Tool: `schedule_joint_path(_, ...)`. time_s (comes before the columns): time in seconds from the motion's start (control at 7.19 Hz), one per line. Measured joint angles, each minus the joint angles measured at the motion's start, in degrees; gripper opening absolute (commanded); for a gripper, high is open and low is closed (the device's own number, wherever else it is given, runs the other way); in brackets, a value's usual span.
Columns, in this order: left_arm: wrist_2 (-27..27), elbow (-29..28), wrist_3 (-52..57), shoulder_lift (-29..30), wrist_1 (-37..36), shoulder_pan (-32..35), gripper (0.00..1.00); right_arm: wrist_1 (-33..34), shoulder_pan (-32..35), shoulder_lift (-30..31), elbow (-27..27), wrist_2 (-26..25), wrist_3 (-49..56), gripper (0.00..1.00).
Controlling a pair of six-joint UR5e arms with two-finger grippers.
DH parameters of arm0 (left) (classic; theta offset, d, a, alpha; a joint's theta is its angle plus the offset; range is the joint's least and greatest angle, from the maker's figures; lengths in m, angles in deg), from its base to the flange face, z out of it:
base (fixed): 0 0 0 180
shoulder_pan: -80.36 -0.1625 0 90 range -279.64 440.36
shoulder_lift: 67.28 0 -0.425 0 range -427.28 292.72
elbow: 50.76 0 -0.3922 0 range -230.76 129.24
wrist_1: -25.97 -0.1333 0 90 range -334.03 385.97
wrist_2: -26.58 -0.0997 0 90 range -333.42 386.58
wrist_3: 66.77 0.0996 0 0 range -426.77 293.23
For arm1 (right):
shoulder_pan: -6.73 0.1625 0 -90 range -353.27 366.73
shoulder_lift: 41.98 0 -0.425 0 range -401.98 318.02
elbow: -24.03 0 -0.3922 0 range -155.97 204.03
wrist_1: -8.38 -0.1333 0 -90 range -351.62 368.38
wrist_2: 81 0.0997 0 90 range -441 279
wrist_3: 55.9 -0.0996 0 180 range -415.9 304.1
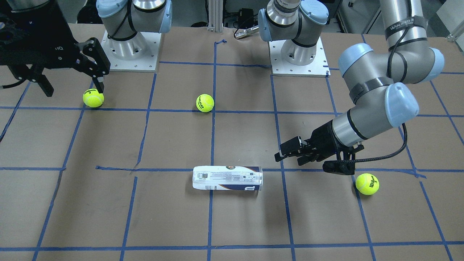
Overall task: Lift up tennis ball bucket
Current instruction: 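Reach the left gripper to the can's open end while the right arm withdraws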
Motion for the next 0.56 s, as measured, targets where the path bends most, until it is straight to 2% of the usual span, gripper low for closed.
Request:
schedule_joint_path(0.42, 6.24, 2.01, 1.53, 6.11, -6.16, 0.52, 1.00, 0.61, -0.59, 0.43, -2.77, -1.56, -4.74, 1.00)
schedule_joint_path(0.56, 8.38, 2.57, 1.55, 7.46, -7.34, 1.19, 1.00, 0.70, -0.56, 0.84, -3.16, -4.16, -6.86, 1.00)
